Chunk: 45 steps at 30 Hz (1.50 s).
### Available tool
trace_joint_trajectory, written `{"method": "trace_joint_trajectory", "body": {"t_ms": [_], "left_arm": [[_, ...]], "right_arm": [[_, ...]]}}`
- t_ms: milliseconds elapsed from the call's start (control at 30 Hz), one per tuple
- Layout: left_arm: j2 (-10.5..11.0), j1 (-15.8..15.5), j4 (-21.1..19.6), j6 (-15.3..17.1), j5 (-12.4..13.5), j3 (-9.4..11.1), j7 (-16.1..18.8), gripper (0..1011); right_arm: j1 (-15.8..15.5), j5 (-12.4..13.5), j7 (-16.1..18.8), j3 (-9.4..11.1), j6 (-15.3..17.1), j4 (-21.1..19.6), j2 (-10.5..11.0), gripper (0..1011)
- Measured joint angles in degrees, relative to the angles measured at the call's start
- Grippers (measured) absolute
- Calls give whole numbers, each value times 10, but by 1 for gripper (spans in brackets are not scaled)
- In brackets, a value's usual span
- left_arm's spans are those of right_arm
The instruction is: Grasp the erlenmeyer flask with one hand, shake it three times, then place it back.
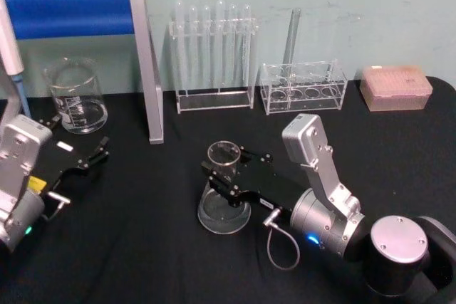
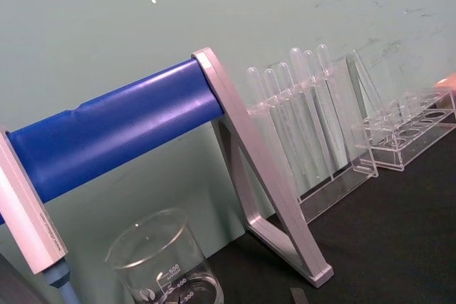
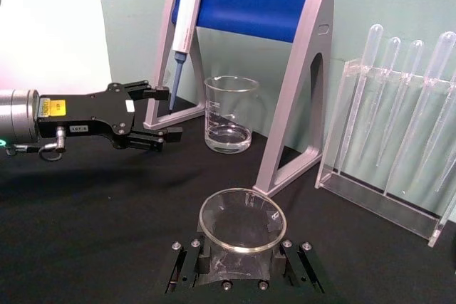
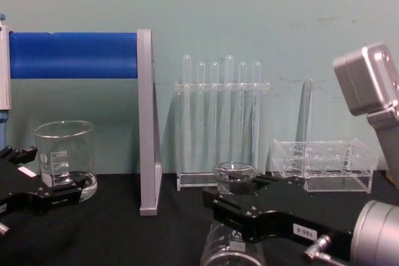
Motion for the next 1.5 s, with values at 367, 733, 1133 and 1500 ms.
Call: {"method": "trace_joint_trajectory", "body": {"t_ms": [367, 733, 1133, 1500], "left_arm": [[0, 0, 0, 0, 0, 0, 0, 1001], [0, 0, 0, 0, 0, 0, 0, 1001], [0, 0, 0, 0, 0, 0, 0, 1001], [0, 0, 0, 0, 0, 0, 0, 1001]], "right_arm": [[0, -1, 0, 0, 0, 0, 0, 450], [0, 0, 0, 0, 0, -1, 0, 658], [0, 1, 0, 0, 0, -1, 0, 999], [-2, 6, 3, 3, 0, -4, 3, 1000]]}}
